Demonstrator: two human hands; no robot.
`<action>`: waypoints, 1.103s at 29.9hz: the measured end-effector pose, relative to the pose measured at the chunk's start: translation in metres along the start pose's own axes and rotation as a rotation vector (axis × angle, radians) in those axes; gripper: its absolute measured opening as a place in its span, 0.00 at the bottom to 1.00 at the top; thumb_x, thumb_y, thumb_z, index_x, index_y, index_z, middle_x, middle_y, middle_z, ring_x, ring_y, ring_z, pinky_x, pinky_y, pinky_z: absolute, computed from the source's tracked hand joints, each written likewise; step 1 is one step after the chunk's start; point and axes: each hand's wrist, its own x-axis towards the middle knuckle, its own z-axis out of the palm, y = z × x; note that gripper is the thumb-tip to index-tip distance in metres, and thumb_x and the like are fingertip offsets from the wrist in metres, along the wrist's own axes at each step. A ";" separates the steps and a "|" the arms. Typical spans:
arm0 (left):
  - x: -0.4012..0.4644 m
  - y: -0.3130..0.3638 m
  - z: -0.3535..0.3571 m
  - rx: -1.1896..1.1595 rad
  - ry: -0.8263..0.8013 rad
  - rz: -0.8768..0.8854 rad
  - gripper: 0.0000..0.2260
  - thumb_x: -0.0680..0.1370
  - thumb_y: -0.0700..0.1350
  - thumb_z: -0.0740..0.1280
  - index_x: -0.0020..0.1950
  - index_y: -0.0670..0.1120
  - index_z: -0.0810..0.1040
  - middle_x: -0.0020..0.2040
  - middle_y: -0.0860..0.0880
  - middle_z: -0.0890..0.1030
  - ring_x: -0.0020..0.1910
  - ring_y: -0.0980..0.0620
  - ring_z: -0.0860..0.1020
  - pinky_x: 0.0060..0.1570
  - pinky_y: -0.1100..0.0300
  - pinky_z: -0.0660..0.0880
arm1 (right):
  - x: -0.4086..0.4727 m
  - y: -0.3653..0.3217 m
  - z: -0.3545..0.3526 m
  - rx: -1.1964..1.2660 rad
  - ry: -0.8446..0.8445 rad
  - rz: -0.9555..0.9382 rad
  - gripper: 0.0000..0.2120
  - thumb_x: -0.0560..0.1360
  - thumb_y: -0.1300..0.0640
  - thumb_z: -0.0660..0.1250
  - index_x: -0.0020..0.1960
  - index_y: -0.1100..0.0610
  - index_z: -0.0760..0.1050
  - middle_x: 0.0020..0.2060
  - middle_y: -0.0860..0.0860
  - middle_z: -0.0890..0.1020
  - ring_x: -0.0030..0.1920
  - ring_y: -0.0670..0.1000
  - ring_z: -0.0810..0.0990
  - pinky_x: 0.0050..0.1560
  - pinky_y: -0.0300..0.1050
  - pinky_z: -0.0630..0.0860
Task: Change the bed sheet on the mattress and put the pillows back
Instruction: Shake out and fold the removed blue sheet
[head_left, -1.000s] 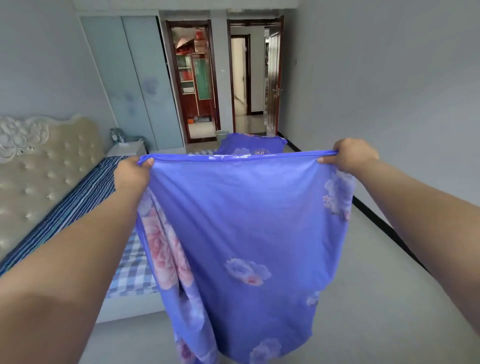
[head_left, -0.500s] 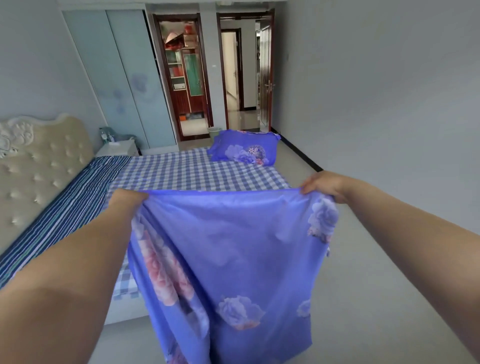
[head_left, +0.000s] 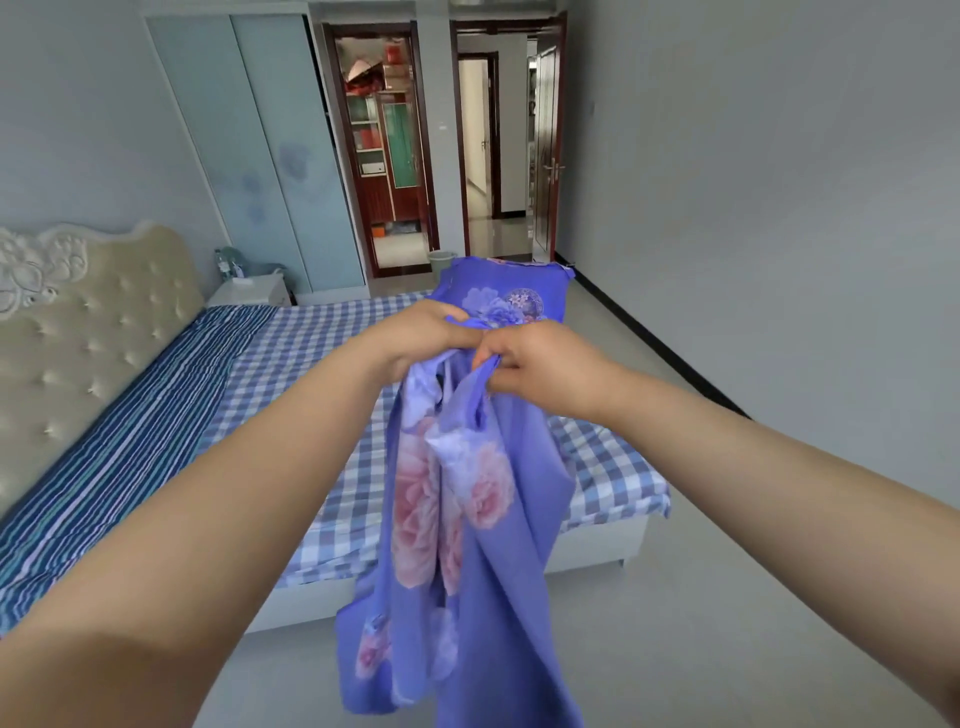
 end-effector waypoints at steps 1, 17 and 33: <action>-0.006 0.004 0.002 -0.017 -0.036 0.013 0.09 0.66 0.43 0.76 0.37 0.45 0.76 0.37 0.45 0.77 0.39 0.49 0.74 0.47 0.55 0.71 | -0.002 0.002 0.003 -0.053 0.123 0.005 0.07 0.74 0.58 0.67 0.50 0.53 0.81 0.40 0.49 0.81 0.45 0.53 0.77 0.38 0.41 0.65; -0.025 0.003 0.026 0.061 0.377 -0.020 0.19 0.78 0.62 0.59 0.41 0.47 0.73 0.44 0.45 0.78 0.45 0.47 0.76 0.45 0.58 0.70 | -0.018 -0.003 0.033 0.619 0.283 0.237 0.11 0.76 0.60 0.68 0.36 0.53 0.72 0.30 0.46 0.72 0.29 0.39 0.70 0.34 0.30 0.65; -0.048 -0.023 0.085 -0.797 0.050 -0.158 0.21 0.80 0.57 0.59 0.53 0.39 0.78 0.49 0.42 0.82 0.51 0.47 0.79 0.55 0.57 0.73 | -0.036 -0.011 0.050 1.000 0.292 0.454 0.14 0.77 0.57 0.67 0.34 0.56 0.71 0.30 0.54 0.73 0.32 0.50 0.70 0.35 0.41 0.68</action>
